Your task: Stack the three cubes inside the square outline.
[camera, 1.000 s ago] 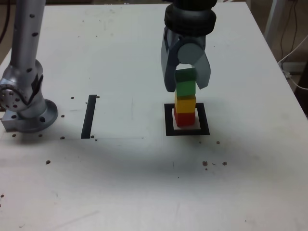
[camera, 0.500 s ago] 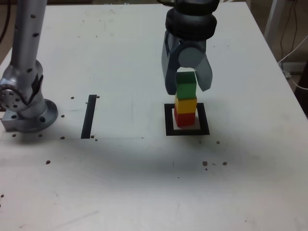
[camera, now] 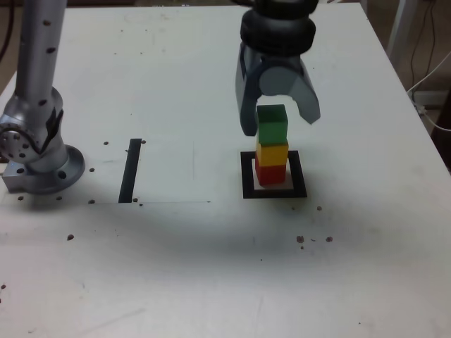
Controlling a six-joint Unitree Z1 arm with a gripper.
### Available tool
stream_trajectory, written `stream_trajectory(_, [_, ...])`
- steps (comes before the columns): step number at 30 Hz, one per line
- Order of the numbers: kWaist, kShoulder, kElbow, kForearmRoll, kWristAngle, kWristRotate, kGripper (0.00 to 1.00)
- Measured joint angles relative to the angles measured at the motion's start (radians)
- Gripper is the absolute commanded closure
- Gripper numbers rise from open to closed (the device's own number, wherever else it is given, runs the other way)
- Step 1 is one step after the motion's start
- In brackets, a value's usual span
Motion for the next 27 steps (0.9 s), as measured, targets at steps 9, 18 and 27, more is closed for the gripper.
stream_trajectory(9, [-0.002, -0.149, 0.059, 0.027, 0.028, 0.028, 0.0])
stream_trajectory(18, [-0.002, -0.33, 0.284, 0.013, 0.071, 0.099, 0.0])
stream_trajectory(27, [-0.002, -0.461, 0.587, -0.077, 0.036, 0.108, 0.0])
